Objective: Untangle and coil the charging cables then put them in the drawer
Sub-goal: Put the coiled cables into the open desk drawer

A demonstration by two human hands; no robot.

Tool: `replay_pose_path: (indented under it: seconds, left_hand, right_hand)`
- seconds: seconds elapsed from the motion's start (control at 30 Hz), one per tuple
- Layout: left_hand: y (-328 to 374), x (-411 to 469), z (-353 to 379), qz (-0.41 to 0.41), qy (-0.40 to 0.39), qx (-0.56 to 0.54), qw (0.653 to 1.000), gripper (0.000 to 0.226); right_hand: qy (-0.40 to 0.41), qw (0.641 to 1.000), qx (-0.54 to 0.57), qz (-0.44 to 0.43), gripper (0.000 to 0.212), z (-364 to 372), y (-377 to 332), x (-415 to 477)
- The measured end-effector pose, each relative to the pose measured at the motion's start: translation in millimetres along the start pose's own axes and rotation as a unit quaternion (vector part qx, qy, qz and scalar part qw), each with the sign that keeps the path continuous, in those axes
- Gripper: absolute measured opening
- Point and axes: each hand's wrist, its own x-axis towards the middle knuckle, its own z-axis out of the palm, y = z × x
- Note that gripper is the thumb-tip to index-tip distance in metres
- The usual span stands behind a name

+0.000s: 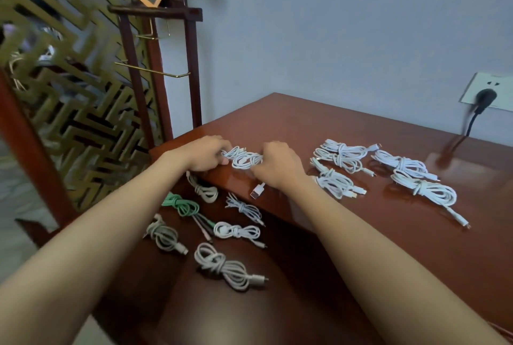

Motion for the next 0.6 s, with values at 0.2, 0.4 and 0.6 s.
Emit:
replay_pose_path:
  seconds: [0.2, 0.4, 0.6]
  left_hand:
    - [4, -59, -8, 0.022, -0.024, -0.043, 0.999, 0.018]
    - [3, -103, -19, -0.004, -0.15, -0.041, 0.988, 0.023]
    - [0, -127, -9, -0.067, -0.295, 0.014, 0.953, 0.022]
  right_hand:
    - [-0.018, 0.998, 0.056, -0.015, 0.034, 11, -18, -54]
    - [-0.071, 0.994, 0.066, -0.059, 0.028, 21, -43, -93]
    - [-0.215, 0.968, 0.029, -0.123, 0.027, 30, -58, -116]
